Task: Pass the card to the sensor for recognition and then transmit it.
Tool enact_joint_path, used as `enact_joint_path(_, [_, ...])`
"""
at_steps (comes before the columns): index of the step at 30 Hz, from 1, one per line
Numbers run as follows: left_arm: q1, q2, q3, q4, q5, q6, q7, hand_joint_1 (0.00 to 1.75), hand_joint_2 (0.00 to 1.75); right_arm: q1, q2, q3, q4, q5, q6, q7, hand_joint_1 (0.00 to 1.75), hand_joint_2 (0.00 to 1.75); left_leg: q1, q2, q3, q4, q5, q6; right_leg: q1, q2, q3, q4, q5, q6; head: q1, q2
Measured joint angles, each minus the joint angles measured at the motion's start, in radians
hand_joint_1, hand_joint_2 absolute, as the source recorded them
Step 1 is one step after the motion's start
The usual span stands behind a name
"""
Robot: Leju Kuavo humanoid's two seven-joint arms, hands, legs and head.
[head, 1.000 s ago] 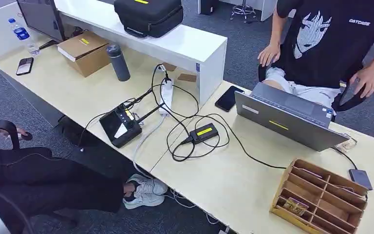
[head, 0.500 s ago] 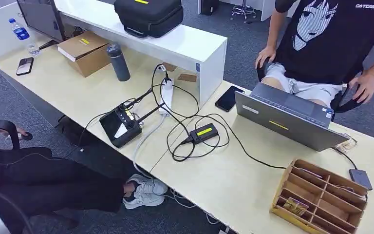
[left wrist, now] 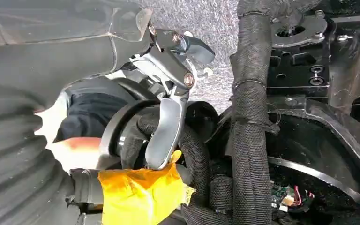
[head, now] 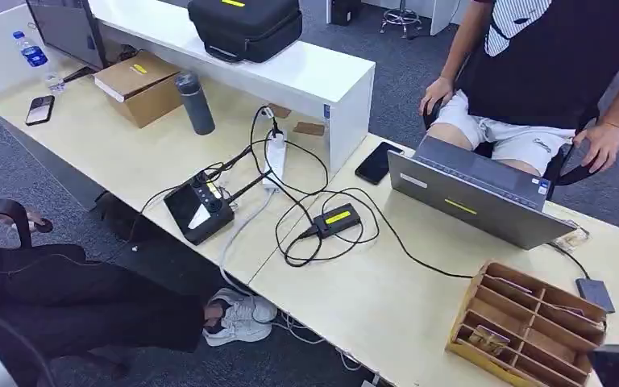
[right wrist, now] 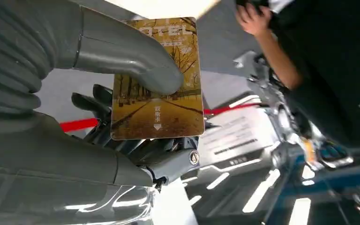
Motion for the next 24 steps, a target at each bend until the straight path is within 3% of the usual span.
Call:
enact_joint_path(5, [-0.014, 0.013, 0.0, 0.025, -0.061, -0.068, 0.051, 0.0, 1.75, -0.195, 0.0, 0.107, 0.045, -0.032, 0.111, 0.079, 1.75, 1.75, 0.0, 0.0, -0.001, 0.0, 0.003, 0.0, 0.0, 0.0, 0.0, 0.0, 0.002, 0.0, 0.0, 0.0])
enact_joint_path(13, [-0.042, 0.025, 0.0, 0.118, -0.127, -0.175, 0.109, 0.0, 1.75, -0.481, 0.039, 0.197, 0.304, -0.011, 0.214, 0.172, 1.75, 1.75, 0.0, -0.002, -0.001, 0.0, 0.005, -0.002, 0.0, -0.001, -0.001, 0.002, 0.003, -0.001, 0.0, 0.0])
enact_joint_path(24, [-0.066, 0.01, 0.0, 0.197, -0.147, -0.194, 0.137, 0.0, 1.75, -0.585, 0.124, 0.246, 0.527, 0.029, 0.218, 0.202, 1.75, 1.75, 0.001, -0.003, -0.001, 0.0, 0.005, -0.002, 0.0, -0.001, -0.002, 0.002, 0.003, -0.001, 0.0, 0.0])
